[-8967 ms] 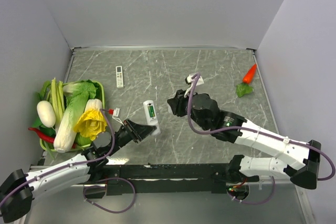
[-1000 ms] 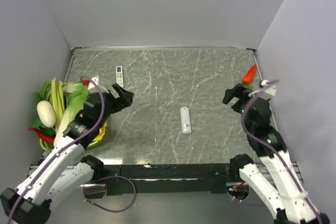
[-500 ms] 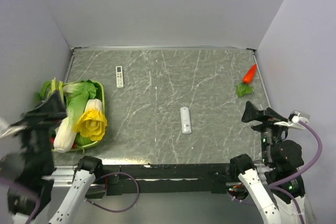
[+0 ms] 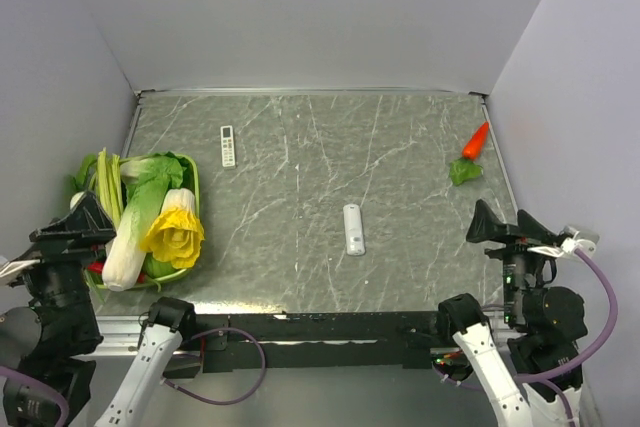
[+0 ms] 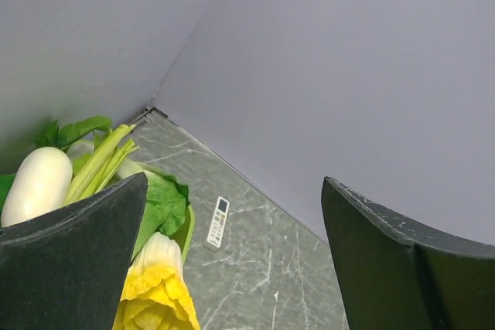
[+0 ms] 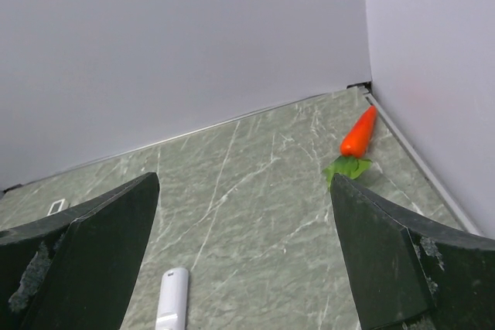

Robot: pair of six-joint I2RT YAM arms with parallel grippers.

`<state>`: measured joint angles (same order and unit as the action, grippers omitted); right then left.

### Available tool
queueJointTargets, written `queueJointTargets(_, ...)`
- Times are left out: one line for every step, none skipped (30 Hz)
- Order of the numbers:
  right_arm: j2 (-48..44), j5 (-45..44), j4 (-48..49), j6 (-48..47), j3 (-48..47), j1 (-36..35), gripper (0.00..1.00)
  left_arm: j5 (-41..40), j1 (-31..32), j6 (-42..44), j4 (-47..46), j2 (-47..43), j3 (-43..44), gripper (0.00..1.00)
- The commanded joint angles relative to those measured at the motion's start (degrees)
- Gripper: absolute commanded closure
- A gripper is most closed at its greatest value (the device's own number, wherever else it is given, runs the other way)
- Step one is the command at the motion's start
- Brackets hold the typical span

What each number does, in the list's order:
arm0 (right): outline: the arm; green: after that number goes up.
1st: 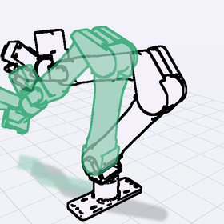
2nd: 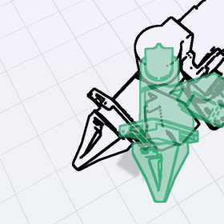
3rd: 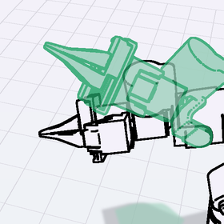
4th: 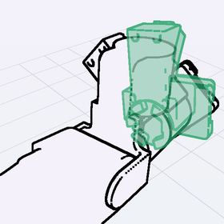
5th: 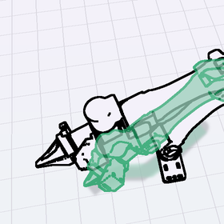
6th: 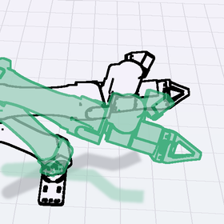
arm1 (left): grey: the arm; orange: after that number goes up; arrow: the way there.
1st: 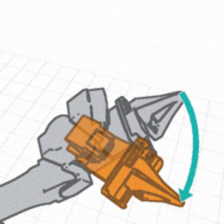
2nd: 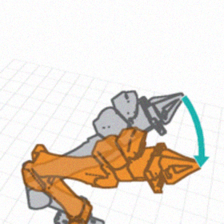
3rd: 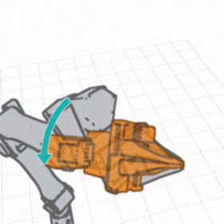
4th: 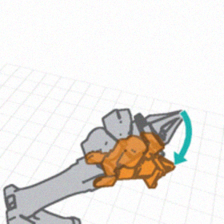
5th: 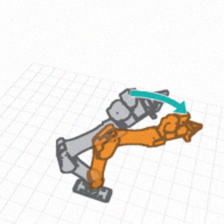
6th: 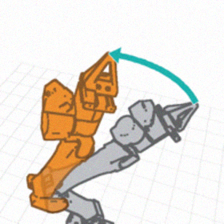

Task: Load the batteries into the remote control

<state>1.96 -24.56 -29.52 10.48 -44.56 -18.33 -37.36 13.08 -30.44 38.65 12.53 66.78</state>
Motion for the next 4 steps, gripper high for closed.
queueJointTargets(-1.3, 0.6, 1.8, -1.4, 0.5, 0.2, 0.00, 0.3, -0.2, 1.1, 0.4, 2.4, -0.2, 0.03)
queueJointTargets(-1.5, 0.6, 1.9, -1.4, 0.5, 0.1, 0.00, 0.7, -0.2, 1.0, 0.4, 2.8, -0.2, 0.03)
queueJointTargets(-1.6, 0.8, 2.1, -1.6, 0.5, 0.1, 0.00, 0.9, -0.2, 0.9, 0.4, 3.1, -0.3, 0.03)
queueJointTargets(-1.6, 0.9, 2.4, -1.9, 0.6, 0.0, 0.00, 1.0, -0.2, 0.8, 0.2, 3.3, -0.3, 0.03)
